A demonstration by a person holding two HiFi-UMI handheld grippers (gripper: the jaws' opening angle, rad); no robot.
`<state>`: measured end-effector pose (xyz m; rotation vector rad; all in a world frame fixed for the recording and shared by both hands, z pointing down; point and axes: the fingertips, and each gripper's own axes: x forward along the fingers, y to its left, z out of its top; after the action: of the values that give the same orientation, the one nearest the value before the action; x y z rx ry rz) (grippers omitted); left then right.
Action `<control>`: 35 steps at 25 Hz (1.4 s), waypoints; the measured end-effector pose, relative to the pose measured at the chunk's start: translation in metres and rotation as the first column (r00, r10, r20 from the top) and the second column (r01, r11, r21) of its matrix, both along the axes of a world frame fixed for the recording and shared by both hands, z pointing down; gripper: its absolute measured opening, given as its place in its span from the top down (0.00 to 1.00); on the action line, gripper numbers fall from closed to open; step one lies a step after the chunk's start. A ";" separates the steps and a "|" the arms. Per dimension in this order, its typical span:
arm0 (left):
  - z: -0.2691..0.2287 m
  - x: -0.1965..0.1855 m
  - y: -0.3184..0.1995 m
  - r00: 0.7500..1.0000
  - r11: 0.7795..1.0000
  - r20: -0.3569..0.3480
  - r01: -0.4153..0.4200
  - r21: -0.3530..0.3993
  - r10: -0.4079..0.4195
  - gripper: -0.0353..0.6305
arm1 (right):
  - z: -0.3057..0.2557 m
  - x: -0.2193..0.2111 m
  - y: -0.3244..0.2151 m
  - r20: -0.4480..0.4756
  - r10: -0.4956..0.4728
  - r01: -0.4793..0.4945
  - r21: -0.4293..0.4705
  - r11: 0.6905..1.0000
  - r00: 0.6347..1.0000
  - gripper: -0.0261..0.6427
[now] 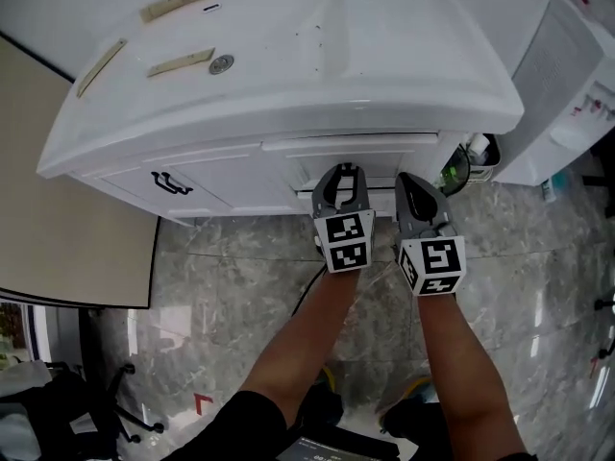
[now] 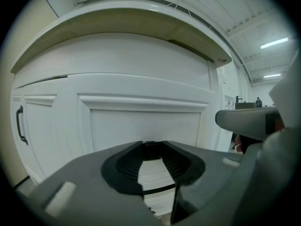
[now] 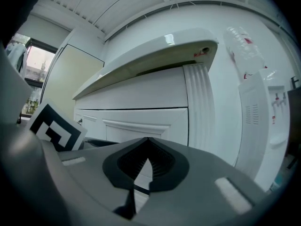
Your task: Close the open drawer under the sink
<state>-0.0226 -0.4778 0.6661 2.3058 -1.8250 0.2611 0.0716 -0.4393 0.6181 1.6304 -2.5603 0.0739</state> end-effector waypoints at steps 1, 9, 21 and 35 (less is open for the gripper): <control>0.000 0.000 -0.001 1.000 1.000 -0.001 0.003 0.009 -0.003 0.75 | -0.001 0.000 -0.002 0.000 0.001 -0.001 0.001 1.000 1.000 0.93; 0.002 -0.001 0.009 0.999 1.000 -0.039 0.004 -0.021 -0.004 0.68 | -0.008 0.005 0.002 0.010 0.015 -0.015 -0.015 1.000 1.000 0.93; -0.221 -0.015 0.106 0.999 0.988 -0.010 -0.048 0.149 0.050 0.94 | -0.151 0.001 0.088 0.023 0.005 -0.003 -0.082 0.997 1.000 0.93; -0.547 -0.042 0.258 0.995 0.948 -0.046 -0.070 0.310 0.089 0.94 | -0.493 -0.014 0.209 0.075 -0.056 0.044 0.153 0.987 0.996 0.93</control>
<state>-0.0649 -0.2200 0.1196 2.5643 -1.8592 -0.0901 0.0574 -0.2302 0.1255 1.6434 -2.7261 -0.0631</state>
